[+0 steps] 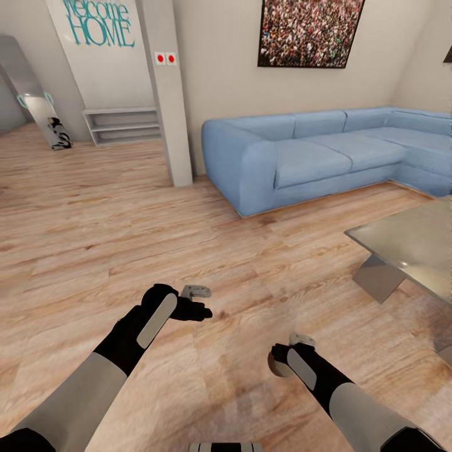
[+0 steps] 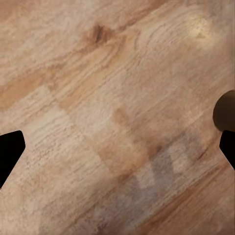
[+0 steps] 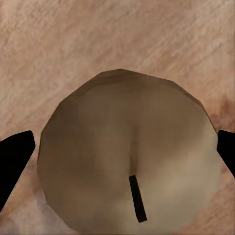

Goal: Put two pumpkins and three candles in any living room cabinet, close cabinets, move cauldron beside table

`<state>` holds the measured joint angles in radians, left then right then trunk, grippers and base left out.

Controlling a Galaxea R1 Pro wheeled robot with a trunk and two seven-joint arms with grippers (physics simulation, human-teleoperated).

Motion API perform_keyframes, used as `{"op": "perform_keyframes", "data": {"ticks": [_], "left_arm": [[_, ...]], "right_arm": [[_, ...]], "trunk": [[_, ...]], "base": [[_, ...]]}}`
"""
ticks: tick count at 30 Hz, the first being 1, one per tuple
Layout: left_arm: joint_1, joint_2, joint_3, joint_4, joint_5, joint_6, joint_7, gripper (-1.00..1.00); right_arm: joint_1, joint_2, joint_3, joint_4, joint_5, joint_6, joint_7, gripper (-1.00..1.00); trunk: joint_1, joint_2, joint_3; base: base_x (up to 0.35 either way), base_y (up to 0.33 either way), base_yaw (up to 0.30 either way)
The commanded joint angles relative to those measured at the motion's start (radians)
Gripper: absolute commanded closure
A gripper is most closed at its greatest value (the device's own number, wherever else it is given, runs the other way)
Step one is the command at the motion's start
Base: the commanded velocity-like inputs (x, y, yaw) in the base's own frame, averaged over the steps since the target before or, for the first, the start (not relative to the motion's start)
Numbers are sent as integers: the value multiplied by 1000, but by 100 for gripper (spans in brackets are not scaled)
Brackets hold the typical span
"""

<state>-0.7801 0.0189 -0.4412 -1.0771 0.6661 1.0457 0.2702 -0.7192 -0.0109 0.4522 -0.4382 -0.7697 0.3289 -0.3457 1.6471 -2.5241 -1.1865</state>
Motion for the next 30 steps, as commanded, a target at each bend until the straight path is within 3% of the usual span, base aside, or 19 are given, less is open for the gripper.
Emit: {"op": "perform_keyframes", "data": {"ticks": [1, 19, 30], "left_arm": [[-1, 1, -3, -1, 10, 2, 11, -100], [-1, 1, -3, -1, 9, 2, 13, -100], [-1, 2, 3, -2, 10, 2, 12, -100]], "right_arm": [[0, -1, 7, -3, -8, 4, -7, 100], [1, -2, 9, -5, -5, 4, -4, 100], [1, -1, 11, -4, -7, 4, -3, 100]], "trunk": [[-1, 0, 3], [-9, 4, 73], [-14, 7, 115]], "base": [[0, 0, 0], [0, 0, 0], [-111, 27, 0]]}}
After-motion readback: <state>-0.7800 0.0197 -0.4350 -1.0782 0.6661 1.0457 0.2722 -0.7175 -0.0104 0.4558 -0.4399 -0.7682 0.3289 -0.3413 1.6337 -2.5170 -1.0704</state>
